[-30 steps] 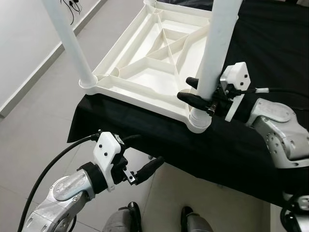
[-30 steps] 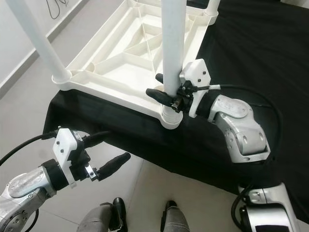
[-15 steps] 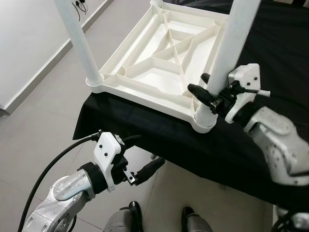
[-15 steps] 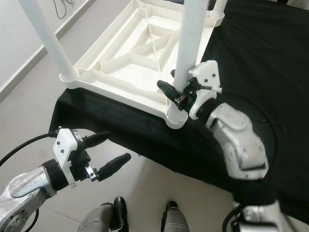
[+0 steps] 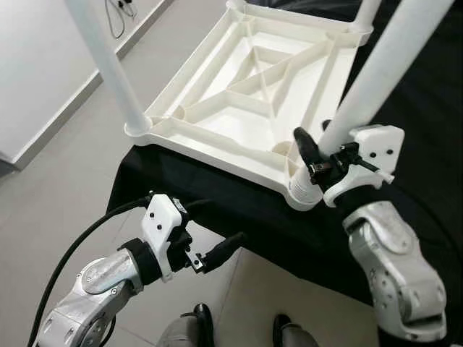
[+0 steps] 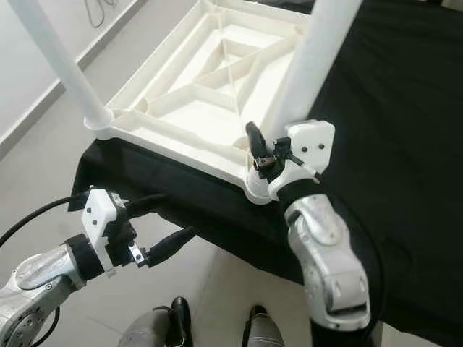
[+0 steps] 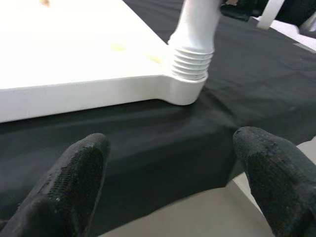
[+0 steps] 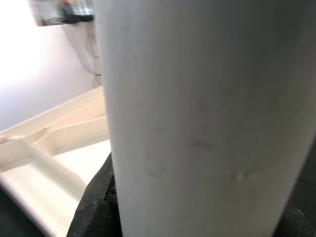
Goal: Building children table
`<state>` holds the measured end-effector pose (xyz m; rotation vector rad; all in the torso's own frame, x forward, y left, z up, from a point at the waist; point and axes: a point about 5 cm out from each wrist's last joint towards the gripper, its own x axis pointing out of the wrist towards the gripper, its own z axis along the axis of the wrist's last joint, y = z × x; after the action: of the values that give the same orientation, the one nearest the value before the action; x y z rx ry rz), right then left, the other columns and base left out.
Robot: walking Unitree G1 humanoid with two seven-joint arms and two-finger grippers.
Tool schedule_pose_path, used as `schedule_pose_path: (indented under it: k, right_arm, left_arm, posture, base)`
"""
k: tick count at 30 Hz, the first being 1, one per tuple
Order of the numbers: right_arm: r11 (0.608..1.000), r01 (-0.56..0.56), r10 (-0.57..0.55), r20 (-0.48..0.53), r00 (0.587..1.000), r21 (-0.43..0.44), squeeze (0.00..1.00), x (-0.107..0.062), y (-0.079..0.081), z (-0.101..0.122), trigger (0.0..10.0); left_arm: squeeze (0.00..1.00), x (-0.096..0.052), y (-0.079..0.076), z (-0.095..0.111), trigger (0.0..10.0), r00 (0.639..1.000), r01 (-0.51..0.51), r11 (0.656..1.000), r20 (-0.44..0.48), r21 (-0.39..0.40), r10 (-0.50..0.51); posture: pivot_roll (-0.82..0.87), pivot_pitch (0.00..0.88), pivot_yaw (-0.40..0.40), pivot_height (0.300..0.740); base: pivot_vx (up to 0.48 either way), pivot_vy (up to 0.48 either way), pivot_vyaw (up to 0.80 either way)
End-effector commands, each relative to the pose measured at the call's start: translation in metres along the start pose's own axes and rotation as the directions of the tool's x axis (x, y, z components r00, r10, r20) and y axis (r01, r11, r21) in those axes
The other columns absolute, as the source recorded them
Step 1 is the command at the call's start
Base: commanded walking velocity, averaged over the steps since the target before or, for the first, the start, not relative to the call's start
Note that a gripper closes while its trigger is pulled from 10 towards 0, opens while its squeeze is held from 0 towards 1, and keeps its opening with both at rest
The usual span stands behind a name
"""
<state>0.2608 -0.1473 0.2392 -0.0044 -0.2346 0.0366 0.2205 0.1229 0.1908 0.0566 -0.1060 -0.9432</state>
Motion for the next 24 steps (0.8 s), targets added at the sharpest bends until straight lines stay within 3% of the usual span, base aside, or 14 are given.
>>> schedule_pose_path:
  k: [1, 4, 7, 15, 24]
  right_arm:
    - [0.985, 0.153, -0.167, -0.241, 0.956, -0.077, 0.0, -0.013, -0.013, -0.041, 10.0]
    - [0.987, 0.156, -0.163, -0.218, 0.962, -0.048, 0.0, -0.015, 0.01, -0.038, 10.0]
    - [0.986, 0.166, -0.169, -0.2, 0.965, -0.032, 0.0, -0.012, 0.016, -0.038, 10.0]
    - [0.974, 0.228, -0.226, -0.196, 0.954, -0.011, 0.0, -0.009, 0.017, -0.041, 10.0]
    - [0.976, 0.219, -0.215, -0.149, 0.965, 0.007, 0.0, 0.0, 0.025, -0.039, 10.0]
  left_arm:
    - [0.0, -0.003, 0.001, -0.007, 10.0, 0.999, 0.004, 1.0, -0.036, 0.004, -0.004]
    - [0.0, -0.002, 0.003, -0.009, 10.0, 0.999, 0.0, 1.0, -0.037, 0.012, 0.0]
    - [0.0, 0.0, 0.003, -0.009, 10.0, 0.999, 0.006, 1.0, -0.039, 0.018, -0.005]
    - [0.0, -0.001, 0.009, -0.011, 10.0, 1.0, -0.013, 1.0, -0.021, 0.016, 0.013]
    - [0.0, 0.013, 0.024, 0.018, 10.0, 0.993, -0.044, 0.999, 0.113, 0.024, 0.041]
  posture:
    - [-0.03, 0.314, 0.047, 0.74]
    - [-0.02, 0.301, 0.057, 0.74]
    - [-0.01, 0.294, 0.06, 0.74]
    - [-0.02, 0.275, 0.064, 0.74]
    - [-0.01, 0.249, 0.082, 0.74]
  base:
    - [0.0, 0.0, 0.0]
    - [0.0, 0.0, 0.0]
    - [0.0, 0.0, 0.0]
    - [0.0, 0.0, 0.0]
    - [0.0, 0.0, 0.0]
